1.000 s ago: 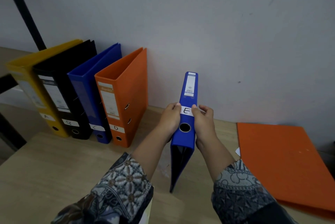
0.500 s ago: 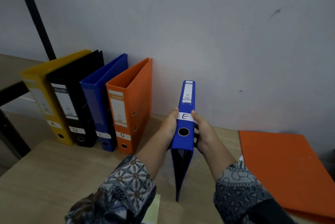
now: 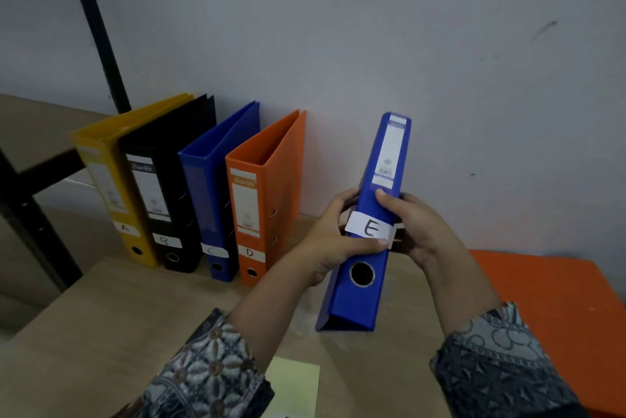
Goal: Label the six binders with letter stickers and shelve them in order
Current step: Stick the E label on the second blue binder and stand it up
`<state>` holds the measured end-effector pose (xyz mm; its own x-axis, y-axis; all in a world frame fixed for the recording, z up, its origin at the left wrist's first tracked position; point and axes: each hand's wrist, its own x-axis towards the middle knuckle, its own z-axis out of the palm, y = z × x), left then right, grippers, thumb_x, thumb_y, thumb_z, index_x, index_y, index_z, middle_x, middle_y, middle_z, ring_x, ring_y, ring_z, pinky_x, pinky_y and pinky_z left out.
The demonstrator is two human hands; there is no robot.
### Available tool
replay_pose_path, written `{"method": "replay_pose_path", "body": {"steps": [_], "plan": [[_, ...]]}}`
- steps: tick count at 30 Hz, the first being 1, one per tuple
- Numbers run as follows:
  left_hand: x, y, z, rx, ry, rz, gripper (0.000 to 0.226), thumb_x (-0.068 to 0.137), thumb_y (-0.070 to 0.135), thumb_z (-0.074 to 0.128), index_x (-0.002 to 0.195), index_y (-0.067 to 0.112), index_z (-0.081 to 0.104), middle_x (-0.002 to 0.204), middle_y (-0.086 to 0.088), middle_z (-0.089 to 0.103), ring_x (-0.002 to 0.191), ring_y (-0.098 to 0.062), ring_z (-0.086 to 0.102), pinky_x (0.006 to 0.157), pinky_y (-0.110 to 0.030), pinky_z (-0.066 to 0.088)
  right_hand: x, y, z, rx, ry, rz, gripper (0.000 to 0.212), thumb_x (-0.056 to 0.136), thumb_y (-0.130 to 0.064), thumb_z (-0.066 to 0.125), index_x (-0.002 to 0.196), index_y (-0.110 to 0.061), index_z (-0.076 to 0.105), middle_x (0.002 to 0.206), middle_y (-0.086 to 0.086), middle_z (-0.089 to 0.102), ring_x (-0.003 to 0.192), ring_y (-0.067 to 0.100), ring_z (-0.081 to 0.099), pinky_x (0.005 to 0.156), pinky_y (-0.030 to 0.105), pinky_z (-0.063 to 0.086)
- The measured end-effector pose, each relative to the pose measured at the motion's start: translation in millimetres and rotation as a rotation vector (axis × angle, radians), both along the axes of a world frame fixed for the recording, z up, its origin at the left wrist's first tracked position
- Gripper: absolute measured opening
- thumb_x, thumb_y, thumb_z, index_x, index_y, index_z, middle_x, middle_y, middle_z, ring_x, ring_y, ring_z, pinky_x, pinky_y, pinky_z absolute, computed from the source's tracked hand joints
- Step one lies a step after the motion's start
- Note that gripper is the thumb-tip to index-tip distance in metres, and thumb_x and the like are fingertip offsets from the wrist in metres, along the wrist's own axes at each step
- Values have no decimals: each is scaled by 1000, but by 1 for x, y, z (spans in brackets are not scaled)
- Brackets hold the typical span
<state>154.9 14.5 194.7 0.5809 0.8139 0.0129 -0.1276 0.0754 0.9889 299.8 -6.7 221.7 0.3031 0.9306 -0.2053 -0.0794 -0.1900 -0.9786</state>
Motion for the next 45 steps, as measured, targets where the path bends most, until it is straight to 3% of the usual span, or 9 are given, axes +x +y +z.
{"method": "replay_pose_path", "body": {"steps": [6, 13, 19, 23, 26, 31, 35, 40, 45], "plan": [[-18, 3, -13, 192, 52, 29, 85, 71, 3, 79, 135, 29, 30, 139, 7, 42, 122, -15, 51, 82, -30, 58, -19, -2, -7, 184, -112, 24, 52, 85, -22, 67, 131, -23, 44, 97, 8, 65, 83, 16, 68, 56, 23, 53], [-38, 4, -46, 272, 167, 41, 97, 69, 13, 83, 141, 41, 25, 143, 14, 40, 129, -9, 45, 91, -35, 55, -39, -10, -43, 253, -183, 9, 65, 83, -20, 69, 138, -26, 36, 109, 5, 59, 99, 17, 64, 64, 24, 58], [-58, 4, -63, 375, 257, 103, 98, 69, 12, 82, 128, 59, 21, 135, 27, 41, 124, 12, 41, 81, -4, 46, -54, -13, -60, 337, -143, 27, 66, 81, -6, 69, 129, -36, 35, 110, -1, 56, 100, 13, 63, 65, 22, 57], [-69, 14, -81, 408, 382, 113, 97, 70, 15, 82, 130, 58, 19, 135, 26, 40, 123, 8, 43, 95, -16, 44, -65, -5, -85, 355, -192, 30, 70, 79, -3, 71, 116, -50, 35, 111, -3, 55, 104, 13, 62, 75, 30, 58], [-73, 17, -102, 441, 461, 149, 96, 69, 17, 82, 140, 39, 21, 138, 16, 44, 125, 0, 46, 100, -31, 48, -74, 3, -108, 338, -249, 30, 74, 76, -3, 73, 116, -50, 34, 115, -6, 53, 111, 16, 58, 86, 38, 56], [-80, 30, -120, 390, 396, 185, 85, 72, 12, 74, 140, 31, 26, 136, 10, 49, 127, -6, 48, 96, -31, 51, -81, 22, -132, 327, -361, 37, 75, 69, -3, 79, 118, -34, 32, 118, 1, 50, 110, 10, 56, 83, 15, 52], [-88, 35, -121, 325, 367, 156, 88, 75, -5, 65, 138, 42, 24, 129, 27, 48, 124, 3, 48, 88, -15, 49, -81, 37, -157, 248, -443, 56, 84, 57, -10, 87, 118, -23, 31, 123, 2, 43, 117, 19, 52, 94, 32, 51], [-88, 45, -132, 264, 345, 202, 93, 71, -7, 53, 142, 45, 23, 136, 14, 49, 129, -8, 47, 101, -39, 47, -87, 55, -158, 244, -472, 80, 82, 59, -6, 86, 116, -23, 29, 126, 4, 39, 116, 12, 47, 74, 7, 48], [-83, 54, -134, 214, 285, 224, 95, 67, -8, 52, 147, 33, 20, 143, 4, 45, 134, -14, 43, 104, -50, 43, -86, 70, -162, 257, -519, 108, 81, 62, -9, 84, 118, -26, 29, 128, 5, 37, 117, 11, 44, 81, 13, 47]]}}
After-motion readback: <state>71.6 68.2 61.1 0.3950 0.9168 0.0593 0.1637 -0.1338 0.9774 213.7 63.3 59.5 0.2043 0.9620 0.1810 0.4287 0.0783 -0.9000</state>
